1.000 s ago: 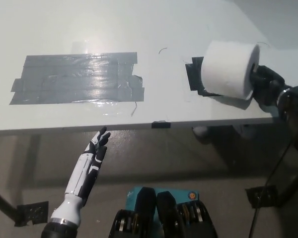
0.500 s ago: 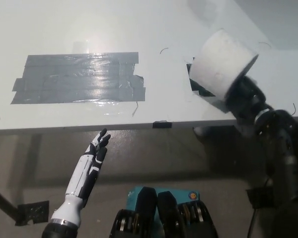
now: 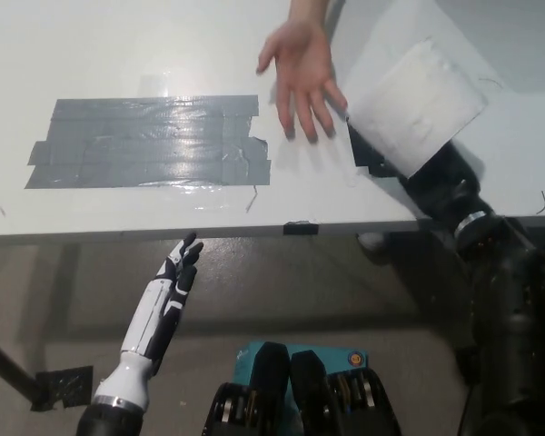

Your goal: A toilet paper roll is kept on the black spot on the desk infront of the robot and the robot inserts its right thumb into the hole in the centre to grab the roll. Then it passes the roll to a person.

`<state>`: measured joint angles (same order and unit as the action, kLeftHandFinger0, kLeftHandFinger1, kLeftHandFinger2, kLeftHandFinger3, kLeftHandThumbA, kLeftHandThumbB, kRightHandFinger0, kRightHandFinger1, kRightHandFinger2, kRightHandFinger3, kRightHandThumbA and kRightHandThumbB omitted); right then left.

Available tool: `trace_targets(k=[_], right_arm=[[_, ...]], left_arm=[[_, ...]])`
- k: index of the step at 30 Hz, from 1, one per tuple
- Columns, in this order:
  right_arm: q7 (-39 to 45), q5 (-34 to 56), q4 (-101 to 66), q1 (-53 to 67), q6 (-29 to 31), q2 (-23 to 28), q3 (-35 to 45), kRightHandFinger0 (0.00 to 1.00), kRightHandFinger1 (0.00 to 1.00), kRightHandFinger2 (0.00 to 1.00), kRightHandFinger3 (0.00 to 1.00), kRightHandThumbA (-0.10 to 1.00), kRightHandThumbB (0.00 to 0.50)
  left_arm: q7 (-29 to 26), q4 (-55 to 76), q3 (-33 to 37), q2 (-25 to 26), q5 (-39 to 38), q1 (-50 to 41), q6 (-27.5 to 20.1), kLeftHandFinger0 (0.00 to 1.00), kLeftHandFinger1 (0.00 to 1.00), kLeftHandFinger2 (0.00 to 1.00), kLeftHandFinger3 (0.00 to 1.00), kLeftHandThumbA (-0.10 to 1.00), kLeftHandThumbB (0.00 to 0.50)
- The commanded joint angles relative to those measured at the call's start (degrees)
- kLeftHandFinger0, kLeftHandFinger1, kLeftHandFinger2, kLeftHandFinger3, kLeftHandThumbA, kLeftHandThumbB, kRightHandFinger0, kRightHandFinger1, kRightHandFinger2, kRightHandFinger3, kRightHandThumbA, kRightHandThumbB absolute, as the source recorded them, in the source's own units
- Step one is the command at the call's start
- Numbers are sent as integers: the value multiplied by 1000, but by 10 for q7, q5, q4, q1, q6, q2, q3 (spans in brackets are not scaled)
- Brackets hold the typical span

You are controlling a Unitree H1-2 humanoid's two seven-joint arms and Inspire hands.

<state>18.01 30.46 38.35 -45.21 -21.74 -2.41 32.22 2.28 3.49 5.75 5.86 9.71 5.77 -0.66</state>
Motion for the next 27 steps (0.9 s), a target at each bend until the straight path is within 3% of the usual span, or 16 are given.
trace_targets(k=[1,6,9,11,18,23,27], right_arm=[[-50,307,-196,-59,-52,6,-64,0,206,712,966,-100,184],[-42,243,-177,-81,-52,28,-76,0,316,772,905,-100,139],[-72,214,-163,-91,-52,40,-81,0,404,769,1000,-100,101],[-83,171,-130,-112,-52,54,-83,0,382,747,1000,-100,60],[-88,82,-51,-165,-51,90,-110,0,331,706,992,-100,84],[-87,3,31,-213,-24,127,-178,17,474,876,1000,-100,115],[-88,-42,80,-243,-9,146,-227,30,527,958,1000,-100,122]], left_arm=[[-2,9,-10,3,-5,49,-20,1000,1000,1000,1000,1000,46],[0,7,-9,3,-5,54,-17,1000,1000,1000,1000,1000,43],[0,6,-7,2,-5,54,-19,1000,1000,1000,1000,1000,38],[2,5,-7,3,-8,55,-20,1000,1000,1000,1000,1000,42],[3,8,-6,3,-6,59,-12,1000,1000,1000,1000,1000,47],[5,11,-5,3,-6,59,-6,1000,1000,1000,1000,1000,46],[6,10,-5,6,-6,61,-9,1000,1000,1000,1000,1000,41]])
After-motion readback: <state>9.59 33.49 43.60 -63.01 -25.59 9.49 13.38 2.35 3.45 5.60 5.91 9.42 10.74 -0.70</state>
